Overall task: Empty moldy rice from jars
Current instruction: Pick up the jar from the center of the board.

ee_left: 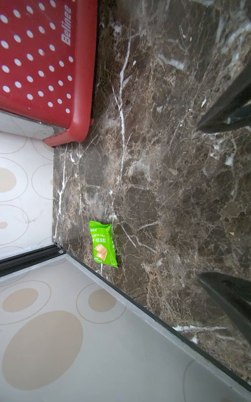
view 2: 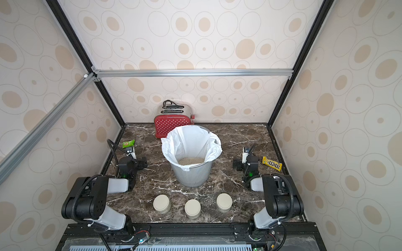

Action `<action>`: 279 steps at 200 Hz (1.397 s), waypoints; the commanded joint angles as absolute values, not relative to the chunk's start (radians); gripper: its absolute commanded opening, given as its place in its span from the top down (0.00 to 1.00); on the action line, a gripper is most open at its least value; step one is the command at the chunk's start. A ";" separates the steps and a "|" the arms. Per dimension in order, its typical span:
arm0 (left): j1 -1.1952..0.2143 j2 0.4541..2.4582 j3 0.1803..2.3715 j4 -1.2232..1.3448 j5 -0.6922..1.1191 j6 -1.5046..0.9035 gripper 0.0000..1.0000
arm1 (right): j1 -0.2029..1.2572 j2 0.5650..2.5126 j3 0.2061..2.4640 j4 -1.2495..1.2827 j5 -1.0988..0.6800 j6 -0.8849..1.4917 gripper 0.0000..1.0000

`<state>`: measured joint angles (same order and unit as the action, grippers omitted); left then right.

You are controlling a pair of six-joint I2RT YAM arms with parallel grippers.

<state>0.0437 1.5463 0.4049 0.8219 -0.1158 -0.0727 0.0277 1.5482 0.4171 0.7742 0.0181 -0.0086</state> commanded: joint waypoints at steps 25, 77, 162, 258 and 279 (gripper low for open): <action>0.041 1.537 0.431 0.823 -0.109 -0.048 0.01 | 0.027 1.534 0.426 0.779 0.011 -0.016 0.00; 0.041 1.545 0.438 0.814 -0.109 -0.048 0.01 | 0.027 1.545 0.436 0.772 0.016 -0.011 0.00; 0.038 1.552 0.449 0.799 -0.117 -0.044 0.01 | 0.027 1.546 0.437 0.769 0.017 -0.009 0.00; 0.038 1.543 0.440 0.810 -0.115 -0.048 0.01 | 0.022 1.539 0.429 0.778 0.005 -0.009 0.00; 0.038 1.543 0.439 0.810 -0.115 -0.047 0.01 | 0.022 1.541 0.431 0.776 0.005 -0.008 0.00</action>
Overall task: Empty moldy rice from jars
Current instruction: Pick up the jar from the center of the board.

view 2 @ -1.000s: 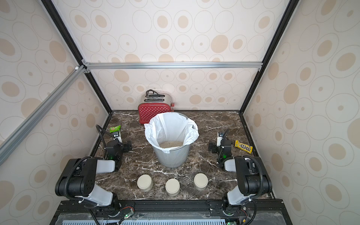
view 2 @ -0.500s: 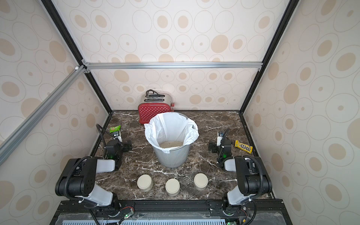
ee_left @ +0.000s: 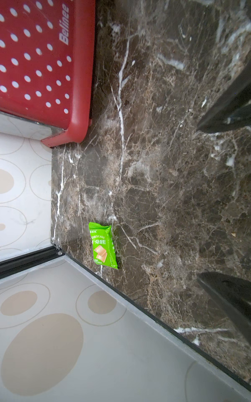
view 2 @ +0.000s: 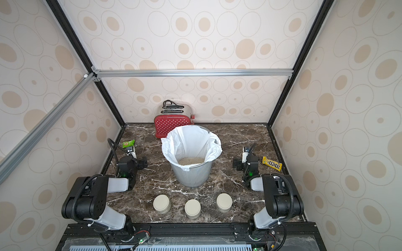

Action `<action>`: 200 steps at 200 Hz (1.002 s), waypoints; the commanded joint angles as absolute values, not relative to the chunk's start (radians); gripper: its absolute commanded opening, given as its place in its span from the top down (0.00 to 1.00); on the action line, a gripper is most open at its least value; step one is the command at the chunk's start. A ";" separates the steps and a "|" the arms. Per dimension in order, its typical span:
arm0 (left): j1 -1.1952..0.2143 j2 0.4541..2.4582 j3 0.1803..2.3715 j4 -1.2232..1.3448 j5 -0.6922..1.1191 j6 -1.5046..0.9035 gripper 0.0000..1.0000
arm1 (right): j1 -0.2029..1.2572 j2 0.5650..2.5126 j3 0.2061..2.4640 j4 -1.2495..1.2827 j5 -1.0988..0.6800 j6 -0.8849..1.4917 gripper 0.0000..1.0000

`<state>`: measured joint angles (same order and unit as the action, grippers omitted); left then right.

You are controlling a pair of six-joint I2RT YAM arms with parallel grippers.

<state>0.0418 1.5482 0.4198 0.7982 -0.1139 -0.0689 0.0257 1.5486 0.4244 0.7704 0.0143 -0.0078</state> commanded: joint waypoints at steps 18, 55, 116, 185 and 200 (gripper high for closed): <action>0.038 1.543 0.440 0.810 -0.115 -0.047 0.01 | 0.023 1.539 0.430 0.776 0.005 -0.010 0.00; 0.038 1.540 0.435 0.816 -0.114 -0.048 0.01 | 0.022 1.539 0.430 0.776 0.003 -0.013 0.00; 0.037 1.465 0.458 0.718 -0.161 -0.070 0.01 | 0.049 1.425 0.502 0.546 0.044 -0.014 0.00; 0.037 1.095 0.736 -0.018 0.002 -0.105 0.01 | 0.137 1.138 0.748 -0.264 0.148 0.088 0.00; 0.038 1.070 0.801 -0.156 0.105 -0.099 0.01 | 0.165 1.115 0.781 -0.380 0.188 0.127 0.00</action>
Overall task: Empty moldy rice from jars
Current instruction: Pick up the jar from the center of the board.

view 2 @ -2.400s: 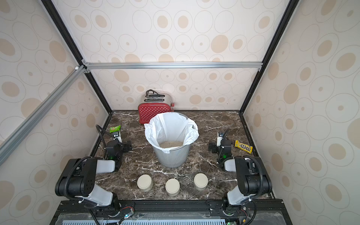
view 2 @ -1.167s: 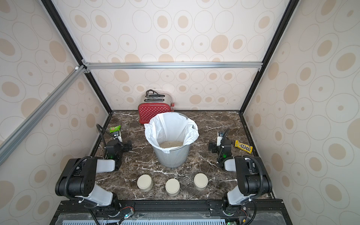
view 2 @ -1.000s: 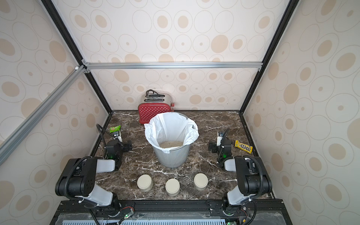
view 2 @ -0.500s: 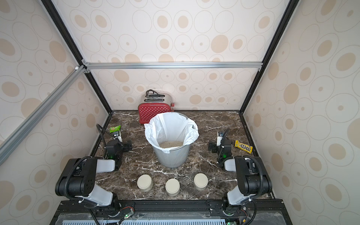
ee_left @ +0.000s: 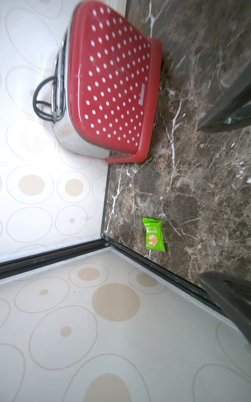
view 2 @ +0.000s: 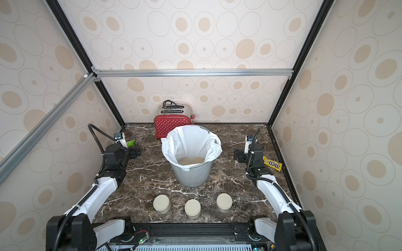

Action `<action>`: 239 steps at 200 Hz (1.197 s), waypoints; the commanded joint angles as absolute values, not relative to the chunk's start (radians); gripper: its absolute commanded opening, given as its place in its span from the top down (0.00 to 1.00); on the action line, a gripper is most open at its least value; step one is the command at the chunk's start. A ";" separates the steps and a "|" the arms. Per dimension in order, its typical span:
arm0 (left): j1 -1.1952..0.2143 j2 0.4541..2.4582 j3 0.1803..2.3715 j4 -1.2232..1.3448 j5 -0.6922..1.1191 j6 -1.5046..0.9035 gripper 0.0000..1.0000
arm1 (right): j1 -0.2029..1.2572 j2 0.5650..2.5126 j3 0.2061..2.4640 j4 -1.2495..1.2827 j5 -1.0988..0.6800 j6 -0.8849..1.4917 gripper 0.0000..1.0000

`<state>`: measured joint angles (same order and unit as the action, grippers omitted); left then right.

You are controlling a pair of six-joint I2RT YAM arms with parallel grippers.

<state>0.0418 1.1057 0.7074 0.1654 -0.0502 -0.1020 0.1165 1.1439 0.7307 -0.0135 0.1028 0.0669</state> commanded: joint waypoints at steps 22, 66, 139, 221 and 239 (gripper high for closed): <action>0.038 1.028 0.801 -0.196 0.250 -0.157 0.01 | 0.179 1.090 0.813 -0.513 0.141 0.202 0.00; 0.031 0.899 0.715 -0.170 0.358 -0.278 0.01 | 0.250 1.044 0.860 -0.721 0.113 0.321 0.00; -0.050 0.719 0.624 -0.259 0.367 -0.331 0.01 | 0.306 0.899 0.834 -0.937 0.029 0.463 0.00; -0.261 0.694 0.575 -0.254 0.221 -0.420 0.01 | 0.547 0.885 0.770 -0.968 0.064 0.607 0.00; -0.288 0.683 0.546 -0.219 0.185 -0.448 0.01 | 0.581 0.907 0.767 -0.952 0.064 0.637 0.00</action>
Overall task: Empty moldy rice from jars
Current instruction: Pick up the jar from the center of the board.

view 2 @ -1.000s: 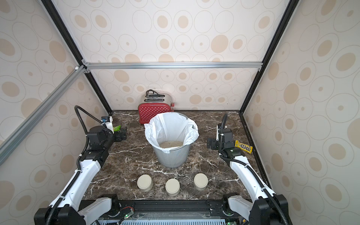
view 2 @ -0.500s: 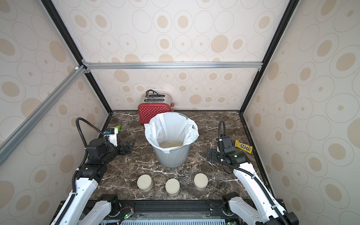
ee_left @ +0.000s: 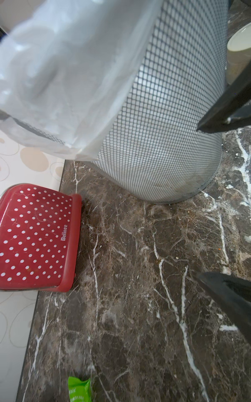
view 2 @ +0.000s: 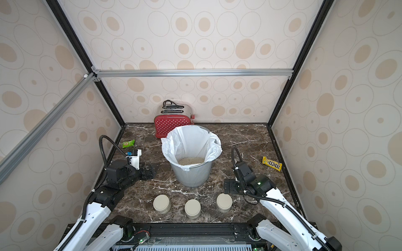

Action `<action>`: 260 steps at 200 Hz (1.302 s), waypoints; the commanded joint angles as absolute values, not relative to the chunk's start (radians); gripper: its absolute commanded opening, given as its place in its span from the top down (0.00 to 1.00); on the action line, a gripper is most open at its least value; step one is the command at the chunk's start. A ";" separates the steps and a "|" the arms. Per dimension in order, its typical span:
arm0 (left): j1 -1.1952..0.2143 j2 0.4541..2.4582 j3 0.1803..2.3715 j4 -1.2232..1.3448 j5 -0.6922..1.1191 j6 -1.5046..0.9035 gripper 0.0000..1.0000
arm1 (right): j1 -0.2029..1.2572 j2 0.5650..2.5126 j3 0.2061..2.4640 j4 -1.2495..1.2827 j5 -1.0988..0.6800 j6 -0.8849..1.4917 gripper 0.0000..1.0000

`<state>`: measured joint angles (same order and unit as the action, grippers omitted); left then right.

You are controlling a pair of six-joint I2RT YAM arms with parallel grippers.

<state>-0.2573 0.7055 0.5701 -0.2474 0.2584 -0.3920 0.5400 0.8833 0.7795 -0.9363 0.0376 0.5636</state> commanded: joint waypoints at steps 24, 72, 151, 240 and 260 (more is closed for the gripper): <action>-0.299 0.703 0.543 -0.197 0.185 -0.456 0.01 | 0.641 0.946 0.765 -0.921 0.084 0.671 0.00; -0.309 0.715 0.566 -0.209 0.198 -0.448 0.01 | 0.731 1.035 0.797 -0.940 0.136 0.686 0.00; -0.316 0.697 0.550 -0.208 0.206 -0.471 0.01 | 0.763 1.041 0.767 -0.911 0.094 0.699 0.00; -0.321 0.683 0.536 -0.213 0.210 -0.489 0.01 | 0.840 1.099 0.745 -0.922 0.098 0.739 0.00; -0.322 0.680 0.536 -0.214 0.211 -0.491 0.01 | 0.852 1.119 0.737 -0.916 0.099 0.748 0.00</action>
<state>-0.3107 0.6949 0.5369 -0.2218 0.2111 -0.4770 0.8333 1.0977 0.7582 -0.8963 0.0830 0.7155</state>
